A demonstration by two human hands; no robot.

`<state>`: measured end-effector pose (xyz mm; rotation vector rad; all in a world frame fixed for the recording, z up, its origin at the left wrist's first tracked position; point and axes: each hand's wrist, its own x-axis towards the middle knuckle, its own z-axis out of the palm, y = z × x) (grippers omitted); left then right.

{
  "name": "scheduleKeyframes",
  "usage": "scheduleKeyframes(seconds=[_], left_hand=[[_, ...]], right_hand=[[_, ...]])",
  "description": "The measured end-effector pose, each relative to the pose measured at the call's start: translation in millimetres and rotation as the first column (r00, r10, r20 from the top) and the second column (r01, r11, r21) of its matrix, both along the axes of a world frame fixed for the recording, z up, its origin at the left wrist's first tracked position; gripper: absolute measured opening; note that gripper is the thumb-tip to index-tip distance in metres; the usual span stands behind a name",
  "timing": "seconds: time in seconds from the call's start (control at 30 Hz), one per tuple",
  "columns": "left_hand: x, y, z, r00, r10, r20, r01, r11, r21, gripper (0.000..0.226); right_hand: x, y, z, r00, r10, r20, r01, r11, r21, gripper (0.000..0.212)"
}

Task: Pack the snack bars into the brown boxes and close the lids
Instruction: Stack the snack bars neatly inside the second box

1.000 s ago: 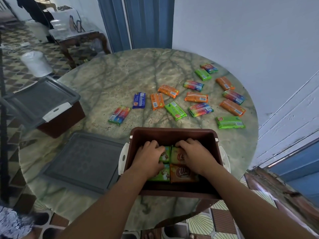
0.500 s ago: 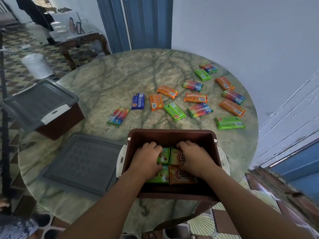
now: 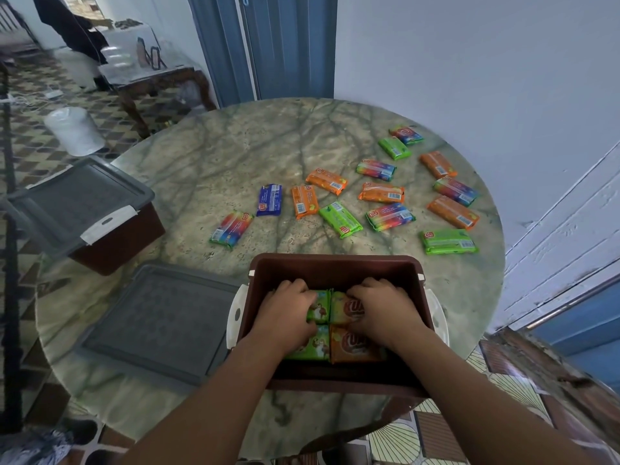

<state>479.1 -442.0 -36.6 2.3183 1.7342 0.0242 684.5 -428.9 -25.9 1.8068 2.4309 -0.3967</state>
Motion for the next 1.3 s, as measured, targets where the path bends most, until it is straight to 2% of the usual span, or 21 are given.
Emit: scheduleKeyframes(seconds=[0.13, 0.37, 0.43, 0.5, 0.53, 0.6, 0.67, 0.73, 0.77, 0.83, 0.9, 0.93, 1.03, 1.17, 1.3], left_hand=[[-0.4, 1.3, -2.0, 1.0, -0.006, -0.006, 0.006, 1.0, 0.002, 0.033], [-2.4, 1.6, -5.6, 0.999, -0.009, 0.034, 0.009, 1.0, 0.004, 0.03], [-2.6, 2.1, -4.9, 0.997, 0.01, 0.073, -0.008, 1.0, -0.025, 0.03], [-4.5, 0.1, 0.5, 0.984, 0.043, 0.173, -0.037, 0.999, -0.039, 0.029], [-5.9, -1.8, 6.1, 0.97, 0.054, 0.236, -0.055, 0.998, -0.005, 0.026], [-10.2, -4.7, 21.3, 0.952, 0.035, 0.304, -0.089, 0.982, 0.166, 0.021], [-16.6, -2.7, 43.0, 0.967, 0.022, 0.255, -0.113, 0.93, 0.351, 0.021], [-24.9, 10.6, 58.2, 0.987, 0.078, 0.137, -0.13, 0.893, 0.431, 0.034], [-29.6, 20.0, 61.2, 0.989, 0.133, 0.067, -0.149, 0.91, 0.387, 0.043], [-36.3, 36.8, 58.8, 0.978, 0.198, -0.058, -0.183, 0.962, 0.202, 0.058], [-36.9, 45.1, 48.9, 0.98, 0.191, -0.065, -0.19, 0.982, 0.008, 0.061], [-35.3, 46.0, 42.9, 0.98, 0.195, -0.035, -0.197, 0.98, -0.035, 0.059], [-33.4, 47.7, 29.0, 0.975, 0.219, -0.017, -0.218, 0.975, 0.046, 0.054], [-35.1, 54.6, 24.8, 0.972, 0.235, -0.018, -0.233, 0.97, 0.076, 0.051], [-32.0, 68.4, 25.7, 0.961, 0.271, -0.05, -0.265, 0.959, 0.105, 0.052]], right_hand=[[-1.4, 0.9, 1.4, 1.0, 0.029, -0.01, -0.029, 0.999, 0.032, 0.052], [-1.0, 0.3, 0.8, 1.0, 0.028, 0.0, -0.028, 0.999, 0.022, 0.053], [-2.2, -1.6, 2.5, 1.0, 0.023, 0.002, -0.023, 1.0, 0.018, 0.056], [-3.0, -3.8, 6.2, 0.997, 0.002, -0.077, 0.004, 0.997, 0.074, 0.053], [-2.4, -4.0, 8.8, 0.989, -0.001, -0.149, 0.022, 0.989, 0.146, 0.048], [1.2, -2.6, 14.2, 0.962, 0.002, -0.275, 0.099, 0.93, 0.353, 0.037], [3.3, 0.3, 19.6, 0.949, -0.037, -0.312, 0.194, 0.849, 0.491, 0.031], [4.7, 7.0, 24.0, 0.952, -0.068, -0.299, 0.23, 0.802, 0.551, 0.032], [5.9, 11.4, 25.9, 0.96, -0.074, -0.269, 0.213, 0.816, 0.538, 0.034], [10.6, 21.2, 31.1, 0.986, -0.059, -0.158, 0.117, 0.913, 0.392, 0.043], [15.5, 30.7, 33.9, 0.999, -0.02, -0.041, 0.028, 0.975, 0.22, 0.047], [16.9, 33.1, 33.7, 1.0, -0.011, -0.016, 0.014, 0.983, 0.185, 0.045], [17.3, 37.3, 32.3, 1.0, 0.003, -0.031, 0.004, 0.98, 0.199, 0.036], [18.0, 50.3, 31.3, 0.998, 0.038, -0.052, -0.028, 0.982, 0.185, 0.031], [17.9, 75.1, 32.5, 0.995, 0.075, -0.058, -0.065, 0.984, 0.167, 0.033]])
